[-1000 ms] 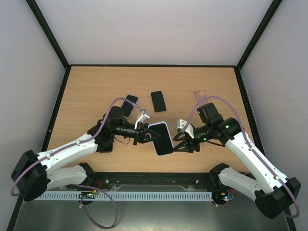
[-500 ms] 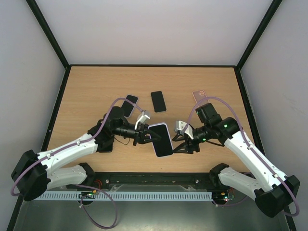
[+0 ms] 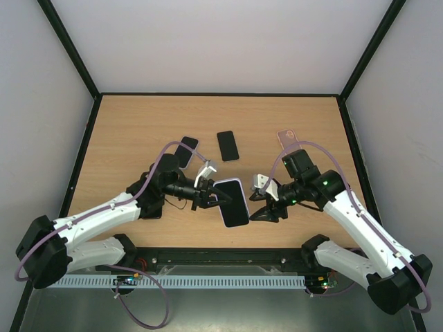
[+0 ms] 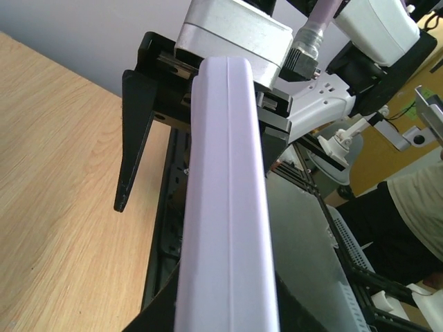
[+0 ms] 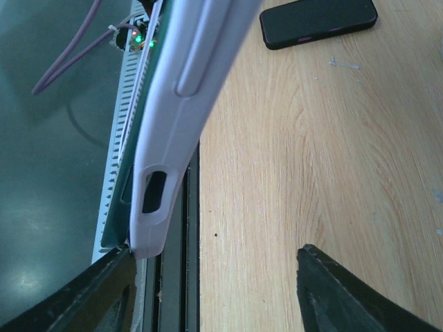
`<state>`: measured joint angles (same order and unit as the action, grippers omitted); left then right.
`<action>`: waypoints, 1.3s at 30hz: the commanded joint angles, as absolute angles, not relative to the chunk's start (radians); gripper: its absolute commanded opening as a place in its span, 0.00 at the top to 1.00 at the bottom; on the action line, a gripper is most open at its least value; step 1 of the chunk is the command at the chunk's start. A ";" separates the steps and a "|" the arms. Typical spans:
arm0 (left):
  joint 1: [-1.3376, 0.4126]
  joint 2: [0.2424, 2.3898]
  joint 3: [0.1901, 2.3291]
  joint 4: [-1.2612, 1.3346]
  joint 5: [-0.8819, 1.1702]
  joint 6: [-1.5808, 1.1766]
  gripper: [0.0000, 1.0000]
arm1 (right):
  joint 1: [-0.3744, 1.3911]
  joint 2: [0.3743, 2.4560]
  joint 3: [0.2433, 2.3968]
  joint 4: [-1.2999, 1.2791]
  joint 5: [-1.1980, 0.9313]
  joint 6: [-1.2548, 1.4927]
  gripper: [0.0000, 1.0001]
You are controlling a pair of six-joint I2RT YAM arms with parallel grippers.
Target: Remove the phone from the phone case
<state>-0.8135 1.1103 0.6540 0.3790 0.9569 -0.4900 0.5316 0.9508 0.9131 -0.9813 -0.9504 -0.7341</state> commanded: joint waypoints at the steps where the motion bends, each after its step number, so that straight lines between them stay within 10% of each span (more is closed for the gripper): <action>1: -0.844 1.051 0.720 0.423 1.013 -0.473 0.97 | 0.527 0.934 0.884 -0.837 -0.837 -0.656 0.36; 39: -0.848 1.054 0.680 0.663 1.068 -0.681 0.97 | 0.527 0.982 0.846 -0.571 -0.681 -0.407 0.35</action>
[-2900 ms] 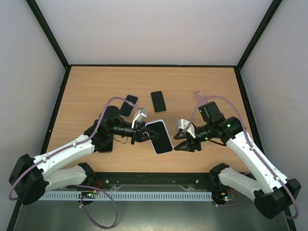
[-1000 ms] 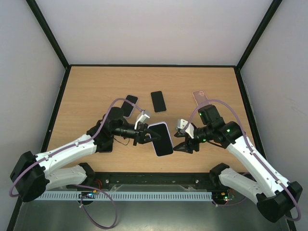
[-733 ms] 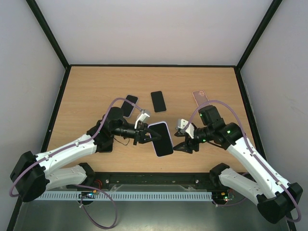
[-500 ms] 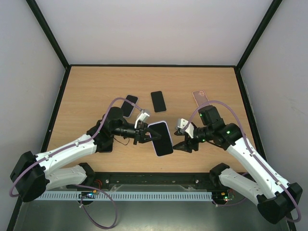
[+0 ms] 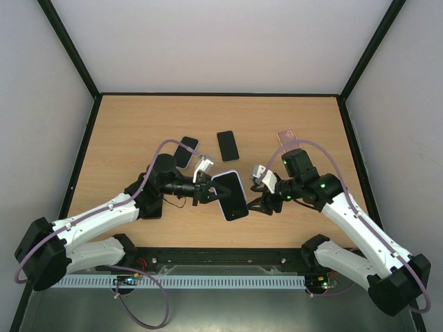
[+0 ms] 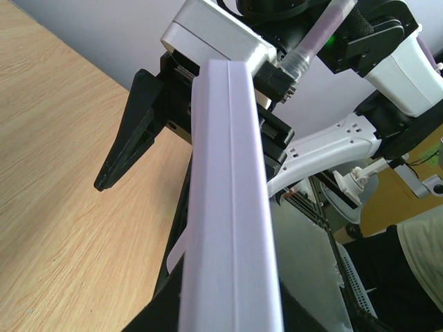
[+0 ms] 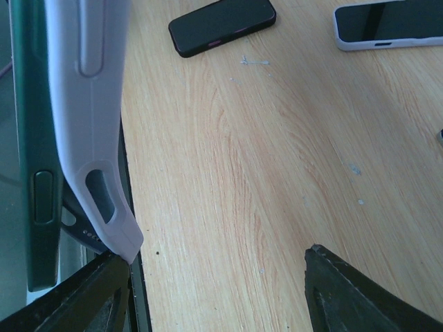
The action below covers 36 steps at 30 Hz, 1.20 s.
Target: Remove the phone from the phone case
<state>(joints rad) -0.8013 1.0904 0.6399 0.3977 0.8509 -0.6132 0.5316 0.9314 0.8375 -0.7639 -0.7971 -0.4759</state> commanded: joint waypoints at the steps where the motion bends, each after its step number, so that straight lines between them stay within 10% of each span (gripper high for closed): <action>1: -0.849 1.056 0.679 0.665 1.068 -0.681 0.97 | 0.528 0.987 0.849 -0.571 -0.697 -0.399 0.35; 13: -0.851 1.153 0.684 0.674 1.044 -0.636 0.97 | 0.526 1.030 1.007 -0.815 -1.219 -0.519 0.26; 21: -0.814 1.257 0.788 0.640 1.069 -0.587 0.97 | 0.526 1.061 1.061 -0.975 -1.369 -0.584 0.58; 28: -0.740 1.325 0.903 0.553 0.993 -0.562 0.95 | 0.511 0.950 0.920 -0.561 -1.202 -0.071 0.98; 36: -0.658 1.343 0.977 0.360 0.548 -0.557 0.32 | 0.434 0.893 0.733 -0.315 -0.866 0.223 0.98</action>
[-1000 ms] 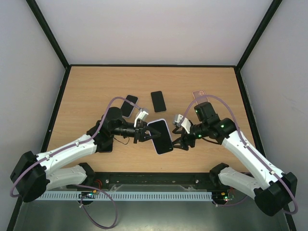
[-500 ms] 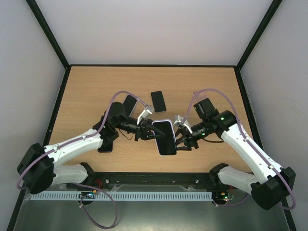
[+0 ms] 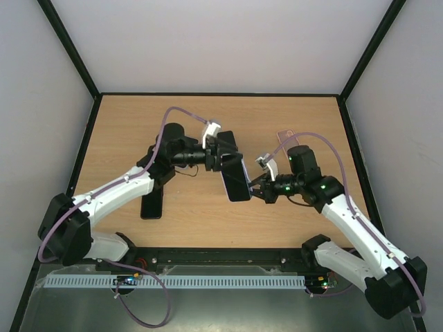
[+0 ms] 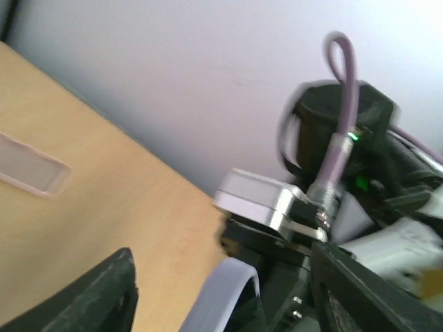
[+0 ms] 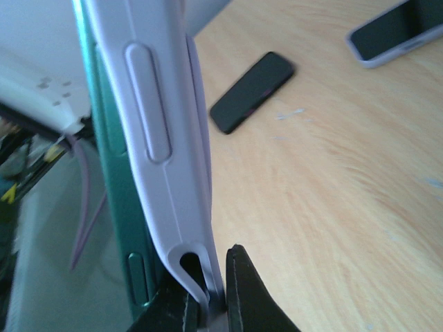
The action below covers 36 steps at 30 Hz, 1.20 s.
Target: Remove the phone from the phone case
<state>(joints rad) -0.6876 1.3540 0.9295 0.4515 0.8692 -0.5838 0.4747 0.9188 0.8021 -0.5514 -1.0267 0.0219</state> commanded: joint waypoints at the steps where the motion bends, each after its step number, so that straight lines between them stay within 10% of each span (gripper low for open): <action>1: -0.658 1.332 0.979 0.330 0.484 -0.543 0.29 | 0.416 0.898 0.710 -0.289 -0.855 0.245 0.98; 18: -1.147 1.429 0.852 0.257 -0.479 -0.037 0.33 | 0.291 0.975 0.572 -0.220 -0.519 0.534 0.98; 36: -1.271 1.754 0.976 0.397 -0.606 0.153 0.45 | 0.290 1.030 0.564 -0.229 -0.636 0.509 0.98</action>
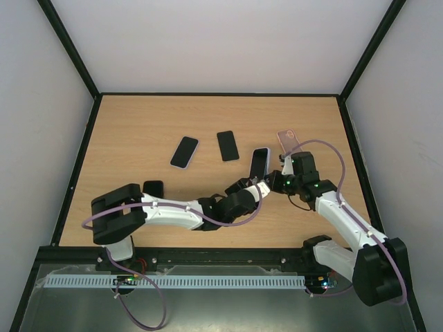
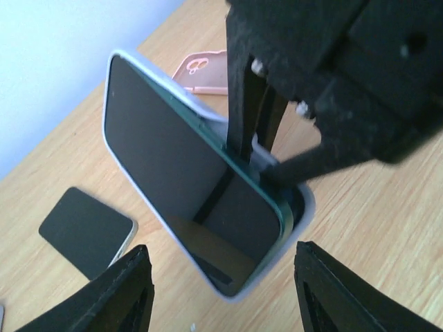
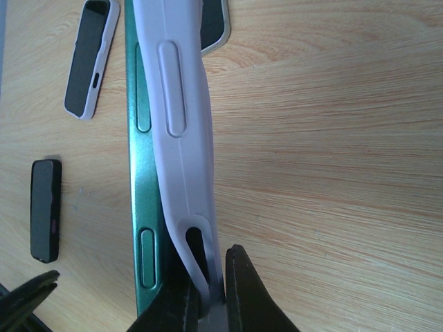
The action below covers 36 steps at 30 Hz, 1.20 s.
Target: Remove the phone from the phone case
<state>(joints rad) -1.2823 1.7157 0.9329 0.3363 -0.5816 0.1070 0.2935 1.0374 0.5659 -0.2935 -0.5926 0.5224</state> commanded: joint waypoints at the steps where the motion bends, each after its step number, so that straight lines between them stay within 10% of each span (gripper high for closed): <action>1: -1.264 1.762 0.983 0.399 -0.594 0.155 0.46 | 0.289 1.027 0.563 -0.230 -0.639 0.509 0.98; 25: -1.195 1.757 0.963 0.515 -0.821 0.271 0.56 | 0.288 1.047 0.567 -0.294 -0.891 0.415 0.98; 36: -1.179 1.806 0.982 0.530 -0.899 0.246 0.90 | 0.288 0.989 0.556 -0.283 -0.900 0.416 0.98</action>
